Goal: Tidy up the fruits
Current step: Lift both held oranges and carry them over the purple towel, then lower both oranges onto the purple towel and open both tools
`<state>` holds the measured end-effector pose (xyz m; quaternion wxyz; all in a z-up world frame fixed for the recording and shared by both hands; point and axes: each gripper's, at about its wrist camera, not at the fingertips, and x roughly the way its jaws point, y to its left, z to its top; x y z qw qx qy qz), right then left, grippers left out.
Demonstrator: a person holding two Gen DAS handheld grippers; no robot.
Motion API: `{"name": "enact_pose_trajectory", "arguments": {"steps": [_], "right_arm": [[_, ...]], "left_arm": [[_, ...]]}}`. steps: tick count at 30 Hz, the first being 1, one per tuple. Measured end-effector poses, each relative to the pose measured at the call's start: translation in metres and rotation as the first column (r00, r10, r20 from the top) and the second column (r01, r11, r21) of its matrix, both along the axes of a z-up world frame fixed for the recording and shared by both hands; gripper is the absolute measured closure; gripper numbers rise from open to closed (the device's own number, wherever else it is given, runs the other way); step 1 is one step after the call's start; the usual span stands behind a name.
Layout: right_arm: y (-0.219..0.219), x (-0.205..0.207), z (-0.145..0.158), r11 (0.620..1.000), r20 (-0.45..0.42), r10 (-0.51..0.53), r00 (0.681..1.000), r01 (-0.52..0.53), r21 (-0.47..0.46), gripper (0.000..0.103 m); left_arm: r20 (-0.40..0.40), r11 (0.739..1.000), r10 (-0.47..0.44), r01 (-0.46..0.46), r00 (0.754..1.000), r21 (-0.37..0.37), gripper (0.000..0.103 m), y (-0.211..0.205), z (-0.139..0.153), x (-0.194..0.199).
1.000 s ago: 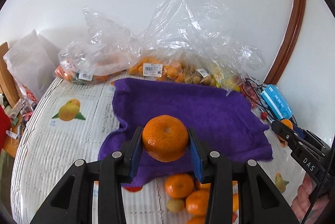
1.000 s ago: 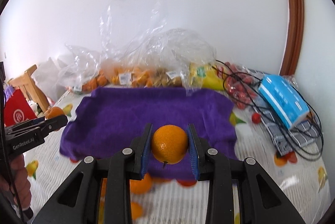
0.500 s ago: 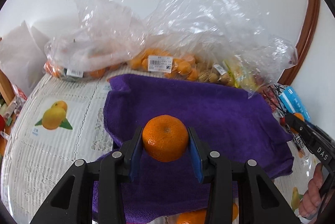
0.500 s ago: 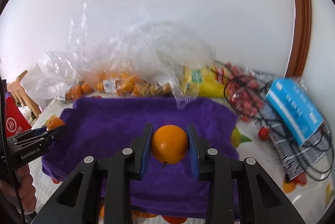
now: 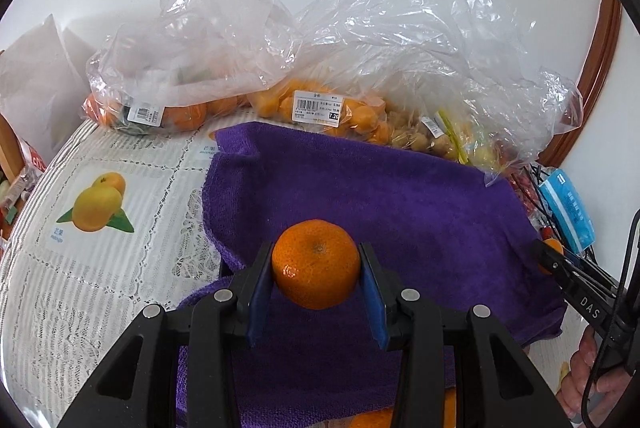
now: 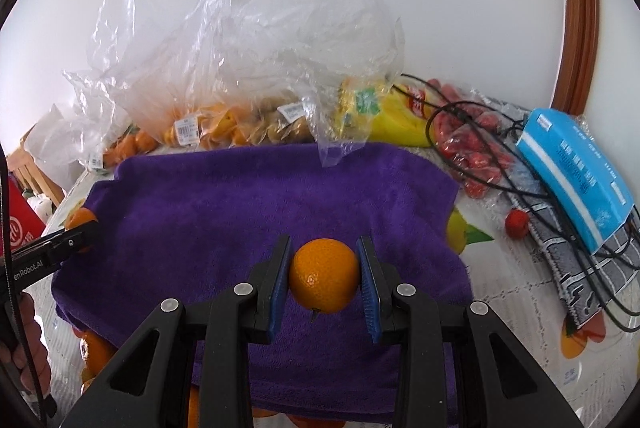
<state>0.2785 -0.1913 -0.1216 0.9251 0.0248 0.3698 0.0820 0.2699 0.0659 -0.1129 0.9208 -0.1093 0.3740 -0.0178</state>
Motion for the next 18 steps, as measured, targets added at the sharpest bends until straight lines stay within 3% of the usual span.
{"name": "enact_pose_trajectory", "arguments": {"steps": [4,18], "right_arm": [[0.004,0.001,-0.005,1.000,-0.010,0.014,1.000,-0.014,-0.015,0.071],[0.013,0.000,-0.017,0.999,-0.045,0.032,0.998,-0.034,-0.030,0.071]], "left_arm": [[0.003,1.000,0.003,-0.003,1.000,0.025,0.064,-0.003,0.000,0.000],[-0.026,1.000,-0.009,0.009,1.000,0.011,0.064,-0.005,-0.003,0.003]]}}
